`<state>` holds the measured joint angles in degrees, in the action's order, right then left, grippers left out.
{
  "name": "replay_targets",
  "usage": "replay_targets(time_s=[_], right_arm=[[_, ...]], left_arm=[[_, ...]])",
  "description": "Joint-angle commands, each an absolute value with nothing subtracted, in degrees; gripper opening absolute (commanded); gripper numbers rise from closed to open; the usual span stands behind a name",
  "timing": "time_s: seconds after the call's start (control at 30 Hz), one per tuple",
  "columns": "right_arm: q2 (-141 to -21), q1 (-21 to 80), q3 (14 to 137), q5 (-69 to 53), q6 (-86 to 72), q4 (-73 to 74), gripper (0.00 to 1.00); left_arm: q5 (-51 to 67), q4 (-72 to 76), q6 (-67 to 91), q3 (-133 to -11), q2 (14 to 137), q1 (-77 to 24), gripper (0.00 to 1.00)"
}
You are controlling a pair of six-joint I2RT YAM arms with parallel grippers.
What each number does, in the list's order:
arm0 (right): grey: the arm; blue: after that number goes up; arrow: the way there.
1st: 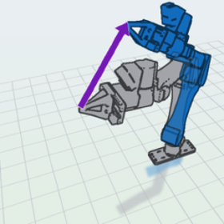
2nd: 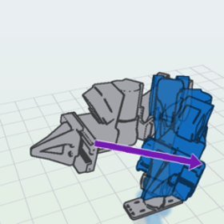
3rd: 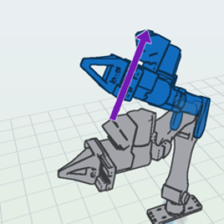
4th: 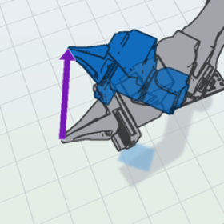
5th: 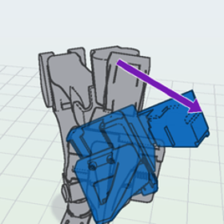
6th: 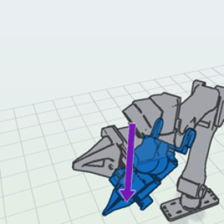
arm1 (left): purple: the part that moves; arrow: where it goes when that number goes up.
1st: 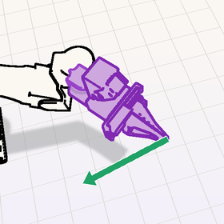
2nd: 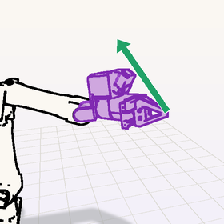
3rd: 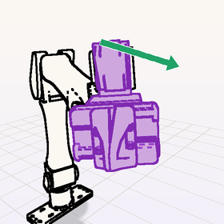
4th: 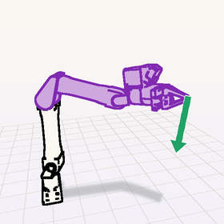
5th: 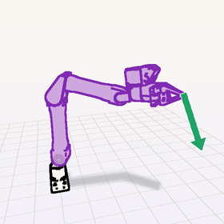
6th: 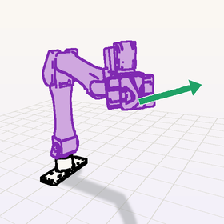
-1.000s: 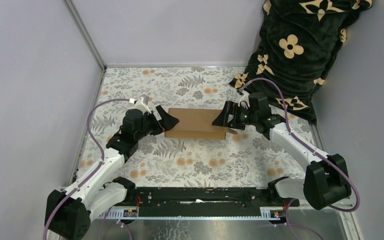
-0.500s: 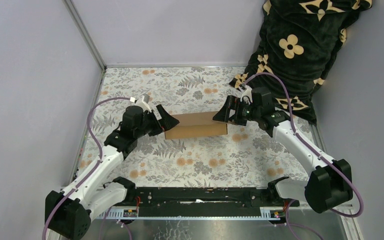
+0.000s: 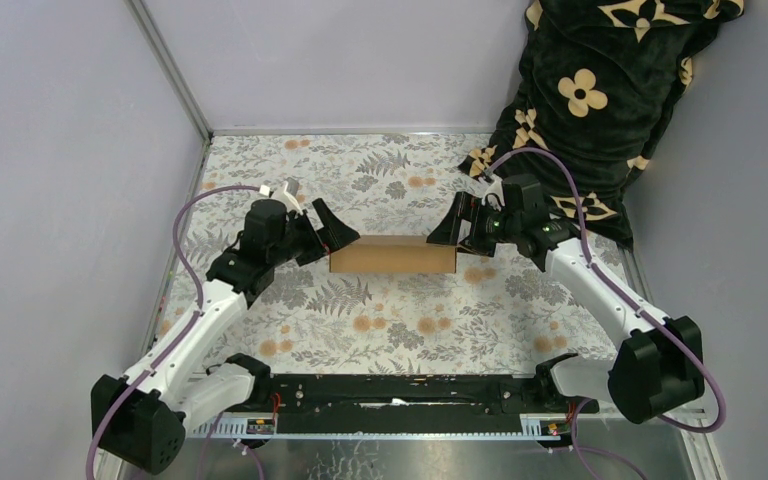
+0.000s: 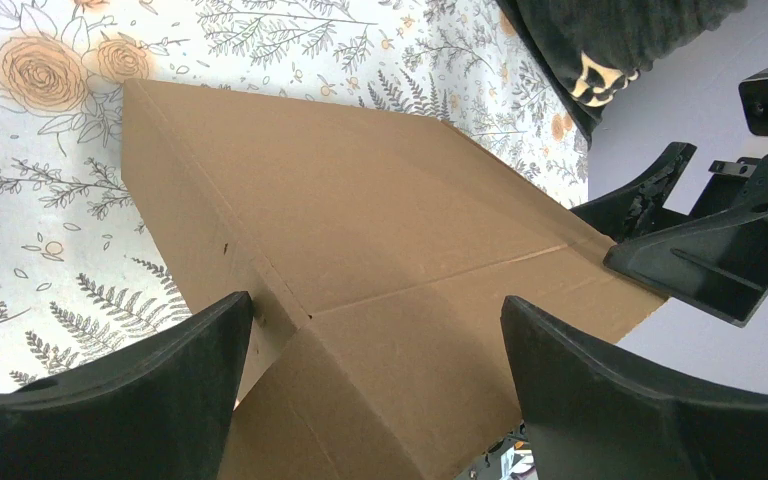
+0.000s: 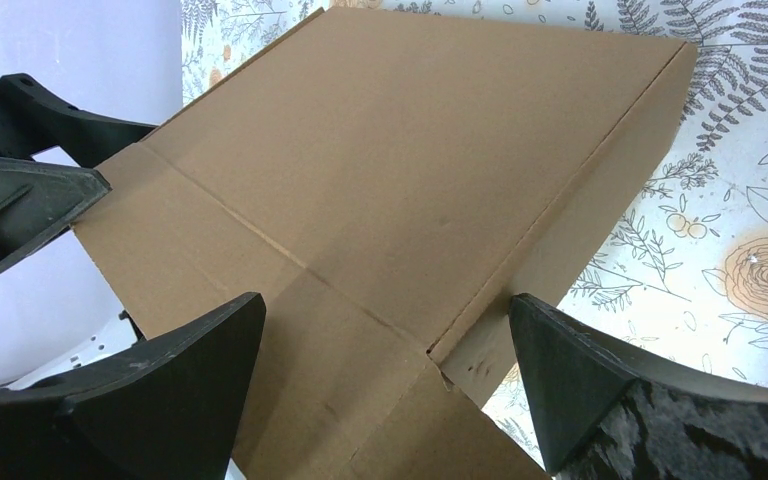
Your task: Fold the paper box
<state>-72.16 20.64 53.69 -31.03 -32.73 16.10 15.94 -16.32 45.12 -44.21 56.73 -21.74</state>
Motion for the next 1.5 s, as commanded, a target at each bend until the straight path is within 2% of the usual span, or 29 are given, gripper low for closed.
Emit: replay_targets(time_s=[0.0,0.43,0.9,1.47], right_arm=[[-72.63,22.05,58.35,-40.09,-36.88,12.94,1.0],[-76.71,21.98,62.29,-40.92,-36.65,15.79,1.0],[-78.43,21.97,65.77,-41.65,-37.05,17.3,1.0],[-82.87,20.76,69.77,-44.04,-37.93,18.92,1.0]], left_arm=[[24.63,-14.29,48.68,-46.94,57.52,-22.76,0.99],[26.22,-12.61,51.26,-47.46,60.36,-21.25,0.98],[27.51,-15.87,50.89,-54.52,63.08,-19.39,0.98],[29.71,-15.83,54.36,-53.4,65.09,-16.63,0.98]])
